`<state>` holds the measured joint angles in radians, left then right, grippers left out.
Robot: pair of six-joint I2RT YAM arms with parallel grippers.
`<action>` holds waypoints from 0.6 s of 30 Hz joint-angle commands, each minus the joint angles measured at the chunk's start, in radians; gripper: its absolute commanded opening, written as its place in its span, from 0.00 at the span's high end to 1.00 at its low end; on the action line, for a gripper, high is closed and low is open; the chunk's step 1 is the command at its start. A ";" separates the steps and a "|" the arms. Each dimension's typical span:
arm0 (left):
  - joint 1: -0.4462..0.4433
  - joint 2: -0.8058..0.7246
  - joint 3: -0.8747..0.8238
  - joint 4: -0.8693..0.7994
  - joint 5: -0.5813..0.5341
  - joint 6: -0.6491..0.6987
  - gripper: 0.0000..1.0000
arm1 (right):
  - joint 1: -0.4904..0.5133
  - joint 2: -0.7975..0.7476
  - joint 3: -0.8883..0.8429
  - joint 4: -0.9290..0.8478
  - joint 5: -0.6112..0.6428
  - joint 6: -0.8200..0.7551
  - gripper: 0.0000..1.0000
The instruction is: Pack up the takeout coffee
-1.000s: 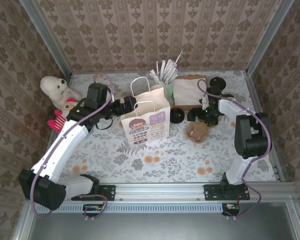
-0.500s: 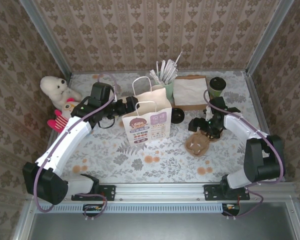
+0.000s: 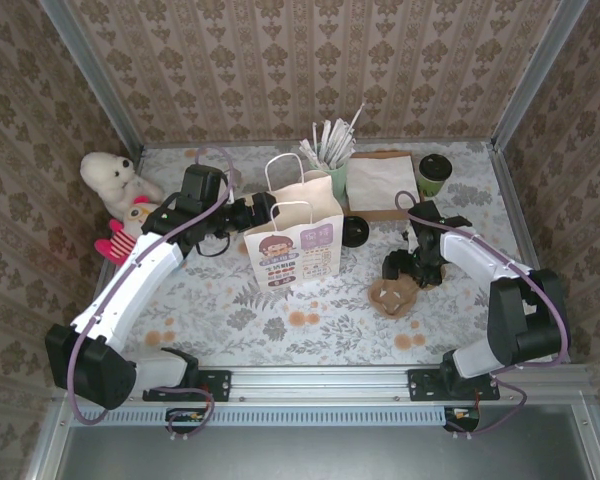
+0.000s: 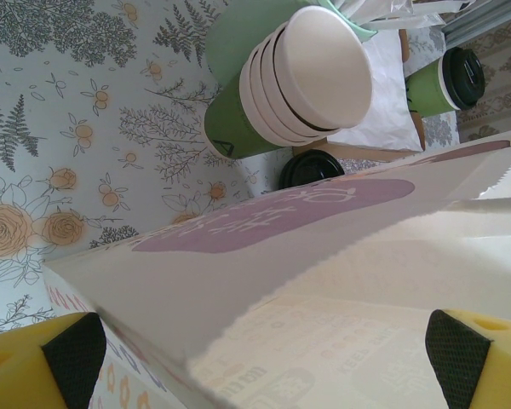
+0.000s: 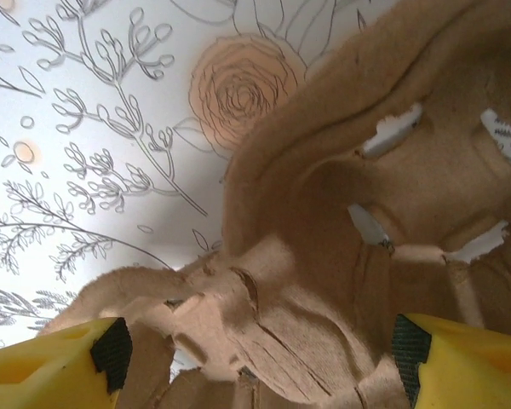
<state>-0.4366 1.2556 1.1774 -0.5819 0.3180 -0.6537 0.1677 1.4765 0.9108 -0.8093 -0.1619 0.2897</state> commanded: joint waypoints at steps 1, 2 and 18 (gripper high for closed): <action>0.002 -0.002 0.011 0.007 0.004 0.002 0.00 | 0.008 0.002 0.034 -0.095 0.028 -0.006 0.20; 0.002 -0.001 0.012 0.006 0.004 0.002 0.00 | 0.011 0.011 0.041 -0.106 0.042 -0.002 0.21; -0.003 0.006 0.002 0.013 0.002 0.002 0.00 | 0.067 0.122 0.070 -0.042 0.151 0.250 0.35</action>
<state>-0.4370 1.2579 1.1774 -0.5816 0.3180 -0.6540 0.2321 1.5841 0.9592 -0.8631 -0.0540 0.4118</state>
